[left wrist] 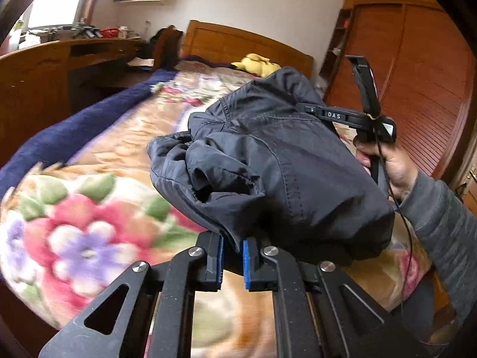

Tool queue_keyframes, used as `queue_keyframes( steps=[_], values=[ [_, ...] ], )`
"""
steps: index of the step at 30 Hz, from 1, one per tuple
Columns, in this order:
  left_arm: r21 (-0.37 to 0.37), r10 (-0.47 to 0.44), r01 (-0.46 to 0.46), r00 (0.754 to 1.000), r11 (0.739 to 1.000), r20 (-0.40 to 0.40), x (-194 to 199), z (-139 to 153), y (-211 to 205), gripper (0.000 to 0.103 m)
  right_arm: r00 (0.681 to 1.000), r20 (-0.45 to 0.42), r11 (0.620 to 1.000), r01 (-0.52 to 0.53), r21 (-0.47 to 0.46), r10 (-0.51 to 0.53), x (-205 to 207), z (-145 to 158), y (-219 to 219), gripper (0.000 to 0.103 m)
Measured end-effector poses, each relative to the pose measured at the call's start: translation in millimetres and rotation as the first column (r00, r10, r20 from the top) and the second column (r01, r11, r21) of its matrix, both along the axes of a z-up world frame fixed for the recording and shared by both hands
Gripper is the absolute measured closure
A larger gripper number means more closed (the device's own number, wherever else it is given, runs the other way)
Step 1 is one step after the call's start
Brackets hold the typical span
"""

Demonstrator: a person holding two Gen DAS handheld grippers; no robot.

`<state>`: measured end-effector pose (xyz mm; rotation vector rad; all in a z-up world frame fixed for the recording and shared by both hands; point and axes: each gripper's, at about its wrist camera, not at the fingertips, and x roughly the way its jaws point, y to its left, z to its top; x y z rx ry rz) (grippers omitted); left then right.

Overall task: Fold large clothes
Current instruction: 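Carry the jacket with the left gripper toward the bed edge by the desk, then lower the jacket onto the quilt edge and open the left gripper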

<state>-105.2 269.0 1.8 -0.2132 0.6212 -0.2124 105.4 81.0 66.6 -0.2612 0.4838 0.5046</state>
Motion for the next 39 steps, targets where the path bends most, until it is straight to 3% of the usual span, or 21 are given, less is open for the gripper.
queue_keyframes(
  steps=[10, 15, 17, 20, 26, 28, 31, 33, 37, 39],
  values=[
    [0.091, 0.192, -0.194, 0.981, 0.977, 0.036, -18, 8, 120, 0.095, 0.991, 0.01, 0.991, -0.133, -0.002, 0.133, 18, 10, 133, 0.092],
    [0.131, 0.315, -0.318, 0.948, 0.939, 0.045, -34, 6, 185, 0.098, 0.98, 0.02, 0.979, -0.2, 0.022, 0.2, 17, 11, 197, 0.092],
    [0.154, 0.378, -0.387, 0.922, 0.909, 0.083, -46, 11, 209, 0.099, 0.974, 0.035, 0.973, -0.227, 0.04, 0.226, 16, 13, 216, 0.092],
    [0.139, 0.401, -0.407, 0.913, 0.903, 0.069, -52, 11, 229, 0.098, 0.969, 0.03, 0.968, -0.246, 0.043, 0.244, 21, 6, 232, 0.092],
    [0.177, 0.371, -0.367, 0.929, 0.913, 0.011, -45, -10, 213, 0.097, 0.984, -0.097, 0.989, -0.148, -0.012, 0.146, 63, -34, 212, 0.089],
    [0.178, 0.36, -0.355, 0.933, 0.918, 0.0, -43, -15, 209, 0.097, 0.984, -0.117, 0.991, -0.134, -0.017, 0.131, 72, -42, 195, 0.081],
    [0.193, 0.358, -0.347, 0.934, 0.918, -0.02, -39, -19, 209, 0.096, 0.988, -0.124, 0.994, -0.094, -0.053, 0.087, 80, -47, 174, 0.063],
    [0.16, 0.363, -0.355, 0.932, 0.921, -0.024, -39, -15, 217, 0.092, 0.992, -0.1, 0.995, -0.085, -0.049, 0.08, 81, -43, 159, 0.051],
    [0.159, 0.38, -0.376, 0.925, 0.913, 0.002, -50, -1, 221, 0.076, 0.986, -0.052, 0.986, -0.158, 0.056, 0.161, 65, -27, 142, 0.049],
    [0.174, 0.389, -0.388, 0.921, 0.905, 0.026, -55, 7, 217, 0.067, 0.974, -0.062, 0.976, -0.212, 0.058, 0.216, 51, -28, 143, 0.049]
  ],
)
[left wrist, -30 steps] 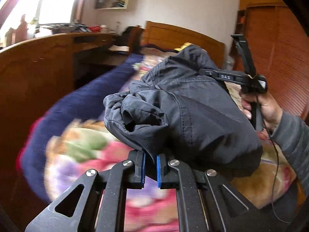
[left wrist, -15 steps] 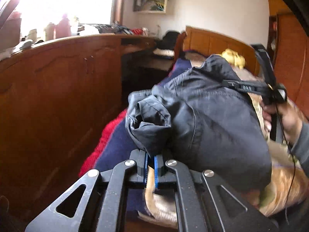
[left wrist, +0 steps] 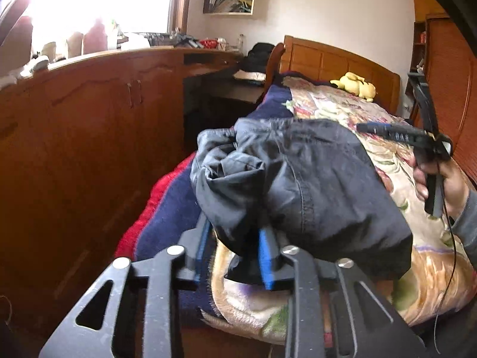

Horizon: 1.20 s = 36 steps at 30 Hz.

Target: Fold large clothes

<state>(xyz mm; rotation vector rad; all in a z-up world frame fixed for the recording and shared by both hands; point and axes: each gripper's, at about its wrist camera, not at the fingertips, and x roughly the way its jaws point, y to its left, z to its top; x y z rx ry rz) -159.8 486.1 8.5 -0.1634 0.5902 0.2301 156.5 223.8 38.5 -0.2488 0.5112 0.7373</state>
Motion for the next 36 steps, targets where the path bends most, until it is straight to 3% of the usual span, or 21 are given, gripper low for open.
queue_keyframes(
  steps=[3, 7, 9, 15, 22, 25, 36],
  values=[
    [0.033, 0.015, -0.016, 1.0, 0.999, 0.027, -5, 12, -5, 0.061, 0.997, -0.027, 0.997, -0.071, -0.035, 0.07, -15, -12, 1, 0.049],
    [0.077, 0.03, -0.034, 0.998, 0.996, 0.051, -7, 25, -17, 0.032, 0.996, -0.053, 0.997, -0.07, -0.038, 0.068, -26, -25, -22, 0.049],
    [0.087, 0.021, -0.026, 0.998, 0.996, 0.06, -4, 31, -26, 0.026, 0.996, -0.064, 0.997, -0.057, -0.042, 0.055, -26, -31, -33, 0.049],
    [0.15, -0.009, -0.009, 0.993, 0.989, 0.116, 2, 56, -68, 0.021, 0.998, -0.059, 1.0, -0.019, -0.023, 0.018, -42, -24, -85, 0.049],
    [0.169, -0.074, 0.049, 0.987, 0.984, 0.145, 21, 73, -128, 0.02, 0.999, -0.023, 0.999, 0.036, 0.002, -0.036, -90, -9, -131, 0.025],
    [0.154, -0.122, 0.099, 0.982, 0.983, 0.147, 35, 73, -157, 0.02, 0.997, -0.01, 0.997, 0.073, 0.022, -0.073, -119, -2, -158, 0.024],
    [0.105, -0.233, 0.221, 0.964, 0.97, 0.125, 79, 55, -256, 0.02, 0.972, 0.029, 0.972, 0.232, 0.043, -0.233, -157, -3, -254, 0.024]
  ],
)
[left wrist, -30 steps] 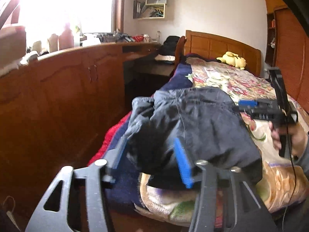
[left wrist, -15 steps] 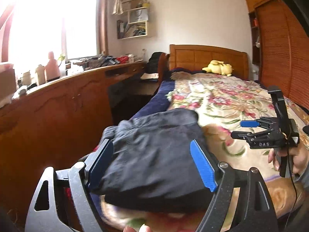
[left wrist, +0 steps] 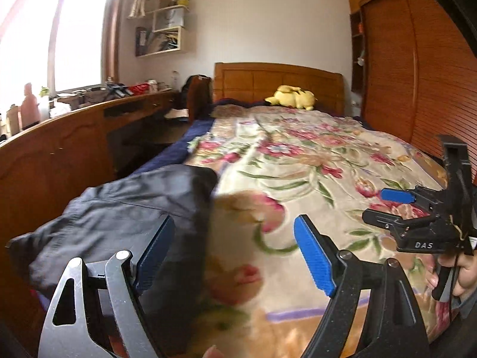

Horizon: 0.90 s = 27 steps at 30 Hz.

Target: Fold large clothes

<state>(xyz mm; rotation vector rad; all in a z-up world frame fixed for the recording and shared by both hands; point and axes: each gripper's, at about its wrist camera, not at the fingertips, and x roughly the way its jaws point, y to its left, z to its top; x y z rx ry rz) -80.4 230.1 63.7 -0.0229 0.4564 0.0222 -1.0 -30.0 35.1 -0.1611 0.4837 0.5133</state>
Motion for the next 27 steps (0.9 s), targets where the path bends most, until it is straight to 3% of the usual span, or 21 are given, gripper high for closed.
queue_keyframes(
  steps=[15, 21, 27],
  values=[
    [-0.01, -0.121, 0.121, 0.992, 0.993, -0.026, 55, -15, -118, 0.02, 0.979, 0.025, 0.977, 0.2, 0.074, -0.203, -12, -3, -95, 0.023],
    [-0.026, -0.143, 0.143, 0.99, 0.989, 0.005, 72, -9, -150, 0.02, 0.957, 0.087, 0.959, 0.27, 0.091, -0.278, -17, -1, -117, 0.013],
    [-0.019, -0.151, 0.152, 0.987, 0.988, 0.047, 78, -1, -175, 0.02, 0.935, 0.125, 0.94, 0.318, 0.125, -0.332, -29, 1, -131, 0.013]
  ],
)
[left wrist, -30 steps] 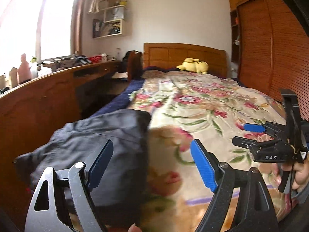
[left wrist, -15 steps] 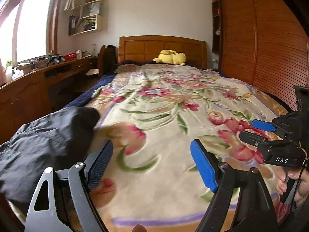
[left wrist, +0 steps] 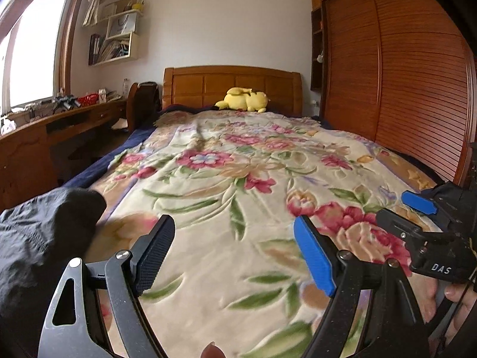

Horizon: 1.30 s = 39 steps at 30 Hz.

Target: Fold large clothes

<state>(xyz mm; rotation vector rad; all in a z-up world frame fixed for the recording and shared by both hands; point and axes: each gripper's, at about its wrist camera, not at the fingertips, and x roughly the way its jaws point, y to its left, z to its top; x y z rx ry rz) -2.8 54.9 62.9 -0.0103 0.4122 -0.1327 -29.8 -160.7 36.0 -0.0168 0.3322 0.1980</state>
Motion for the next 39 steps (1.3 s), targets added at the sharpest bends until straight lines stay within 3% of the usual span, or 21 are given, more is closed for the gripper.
queue_keyframes(
  steps=[6, 10, 22, 30, 39],
  values=[
    [-0.007, 0.008, -0.008, 0.999, 1.0, 0.05, -7, 5, -15, 0.02, 0.997, 0.05, 0.998, 0.059, 0.023, -0.06, -14, -3, -9, 0.013],
    [0.033, 0.018, -0.021, 0.997, 0.999, 0.079, -13, 0, -23, 0.02, 0.993, 0.078, 0.996, 0.09, 0.014, -0.091, -21, -9, -8, 0.013],
    [0.034, 0.043, -0.047, 0.993, 0.998, 0.112, -13, -28, -12, 0.02, 0.983, 0.136, 0.992, 0.122, 0.011, -0.122, -24, -30, 0, 0.013],
    [0.042, 0.062, -0.067, 0.992, 0.997, 0.111, -7, -43, -7, 0.02, 0.982, 0.12, 0.989, 0.145, 0.007, -0.144, -8, -44, -5, 0.013],
    [0.036, 0.06, -0.065, 0.992, 0.997, 0.109, -7, -45, -7, 0.02, 0.982, 0.119, 0.989, 0.145, 0.001, -0.144, -4, -40, -7, 0.013]
  ],
)
